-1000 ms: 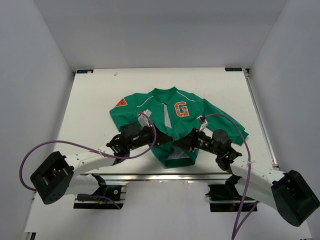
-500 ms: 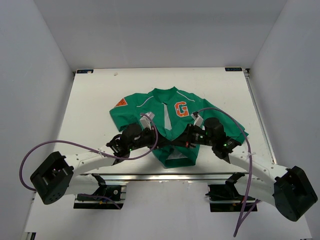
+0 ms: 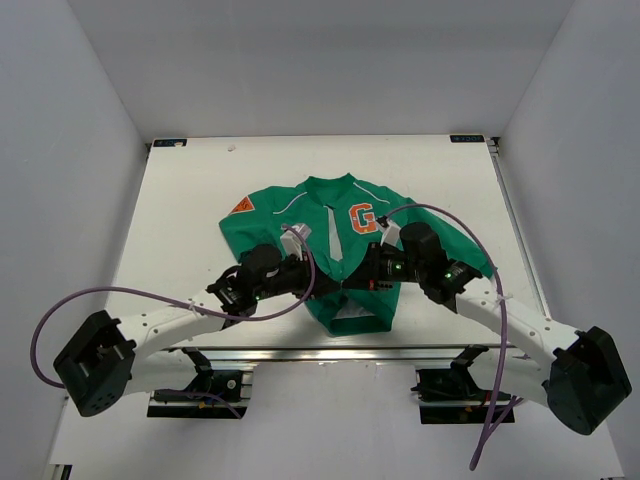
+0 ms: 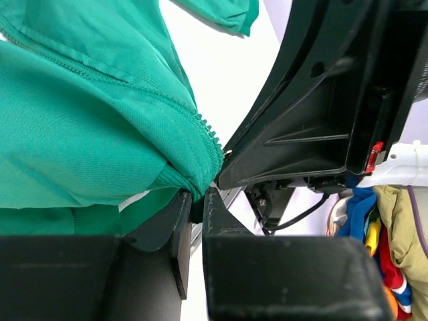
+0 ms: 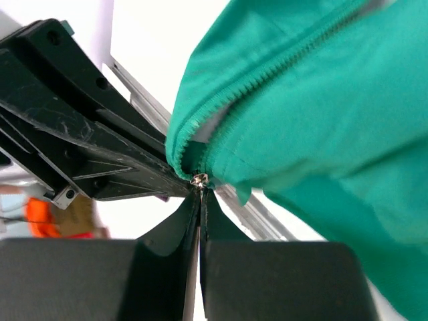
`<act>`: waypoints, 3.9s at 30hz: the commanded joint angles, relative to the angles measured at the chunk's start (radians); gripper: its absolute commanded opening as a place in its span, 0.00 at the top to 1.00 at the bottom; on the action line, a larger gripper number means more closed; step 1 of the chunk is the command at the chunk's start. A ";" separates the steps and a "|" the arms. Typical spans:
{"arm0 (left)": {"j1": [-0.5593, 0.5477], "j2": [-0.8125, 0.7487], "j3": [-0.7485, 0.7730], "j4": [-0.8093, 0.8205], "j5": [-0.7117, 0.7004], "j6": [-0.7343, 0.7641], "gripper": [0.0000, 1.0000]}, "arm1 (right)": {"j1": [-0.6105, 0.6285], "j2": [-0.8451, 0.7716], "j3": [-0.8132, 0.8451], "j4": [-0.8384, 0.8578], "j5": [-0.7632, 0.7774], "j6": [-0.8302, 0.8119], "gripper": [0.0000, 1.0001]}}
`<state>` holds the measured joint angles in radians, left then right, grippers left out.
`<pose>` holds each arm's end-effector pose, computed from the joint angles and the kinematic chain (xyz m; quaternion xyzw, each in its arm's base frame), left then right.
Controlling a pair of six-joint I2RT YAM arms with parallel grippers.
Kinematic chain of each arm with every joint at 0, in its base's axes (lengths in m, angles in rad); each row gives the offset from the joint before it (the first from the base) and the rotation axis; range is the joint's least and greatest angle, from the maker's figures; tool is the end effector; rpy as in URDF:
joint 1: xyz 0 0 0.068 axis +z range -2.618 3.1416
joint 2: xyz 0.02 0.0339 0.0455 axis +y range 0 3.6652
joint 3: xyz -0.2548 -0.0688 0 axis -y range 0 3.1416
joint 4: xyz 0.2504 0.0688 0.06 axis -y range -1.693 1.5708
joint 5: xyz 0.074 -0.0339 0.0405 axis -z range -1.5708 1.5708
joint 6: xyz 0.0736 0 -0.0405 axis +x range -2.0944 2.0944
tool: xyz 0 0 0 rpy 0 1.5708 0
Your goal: Zip up the jacket
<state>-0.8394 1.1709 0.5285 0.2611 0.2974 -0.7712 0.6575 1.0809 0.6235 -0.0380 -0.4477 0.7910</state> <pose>0.1785 -0.2312 0.1925 0.1109 0.8158 -0.4846 0.2955 0.1980 0.1931 0.2149 -0.0576 0.8432 0.4737 0.2477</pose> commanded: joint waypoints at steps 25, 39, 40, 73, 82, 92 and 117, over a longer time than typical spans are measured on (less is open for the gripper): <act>0.000 -0.166 0.231 -0.401 -0.049 0.227 0.19 | -0.016 0.125 0.412 -0.462 -0.015 -0.345 1.00; -0.040 -0.113 0.039 0.096 0.104 -0.045 0.15 | -0.016 0.148 0.421 -0.404 -0.091 -0.288 1.00; -0.040 -0.097 0.048 0.102 0.109 -0.046 0.11 | -0.016 0.148 0.418 -0.399 -0.089 -0.286 1.00; -0.043 -0.022 0.064 0.087 -0.196 -0.126 0.95 | -0.024 0.120 0.363 -0.376 -0.086 -0.299 1.00; -0.041 -0.053 0.031 0.023 -0.215 -0.135 1.00 | -0.036 0.139 0.377 -0.388 -0.072 -0.325 1.00; -0.041 -0.099 -0.013 -0.109 -0.193 -0.154 1.00 | -0.048 0.188 0.432 -0.415 0.018 -0.426 1.00; -0.041 -0.047 0.025 0.145 -0.208 -0.224 0.36 | -0.048 0.155 0.361 -0.355 -0.148 -0.546 1.00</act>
<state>-0.8795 1.1206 0.5350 0.3244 0.0998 -0.9798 0.6144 1.2541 0.9867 -0.4339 -0.5617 0.2604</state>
